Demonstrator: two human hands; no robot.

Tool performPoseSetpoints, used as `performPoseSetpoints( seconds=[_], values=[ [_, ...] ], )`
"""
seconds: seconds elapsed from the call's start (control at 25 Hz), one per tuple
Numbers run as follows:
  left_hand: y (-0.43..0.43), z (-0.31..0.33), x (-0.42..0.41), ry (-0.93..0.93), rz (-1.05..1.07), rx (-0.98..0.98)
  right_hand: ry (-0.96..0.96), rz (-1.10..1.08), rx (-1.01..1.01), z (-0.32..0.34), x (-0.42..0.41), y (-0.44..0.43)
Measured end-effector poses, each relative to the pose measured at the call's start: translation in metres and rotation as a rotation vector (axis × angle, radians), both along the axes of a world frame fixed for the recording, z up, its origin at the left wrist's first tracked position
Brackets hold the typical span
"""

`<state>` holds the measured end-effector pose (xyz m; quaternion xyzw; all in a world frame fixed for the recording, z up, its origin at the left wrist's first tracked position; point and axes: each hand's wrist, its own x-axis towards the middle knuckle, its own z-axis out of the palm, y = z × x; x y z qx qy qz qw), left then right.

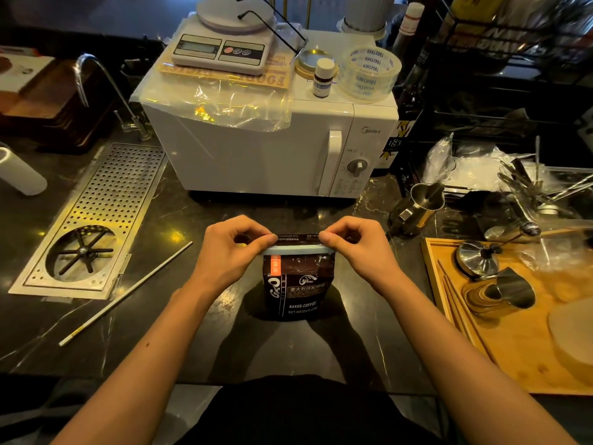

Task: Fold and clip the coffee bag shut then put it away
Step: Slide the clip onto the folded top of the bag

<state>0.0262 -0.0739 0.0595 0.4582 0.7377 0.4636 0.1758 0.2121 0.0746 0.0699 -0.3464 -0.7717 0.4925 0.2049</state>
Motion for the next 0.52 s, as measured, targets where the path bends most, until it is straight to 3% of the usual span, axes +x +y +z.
performPoseSetpoints(
  seconds=[0.2,0.4,0.52],
  values=[
    [0.001,0.002,0.004,0.004,-0.025,0.007,0.049,-0.033,-0.021,-0.005,0.002,-0.003],
    [0.011,0.012,0.005,0.128,-0.173,-0.023,-0.019,0.202,0.29,0.008,-0.01,-0.006],
    [0.02,0.014,0.006,0.179,-0.191,-0.015,-0.07,0.234,0.419,0.009,-0.024,-0.008]
  ],
)
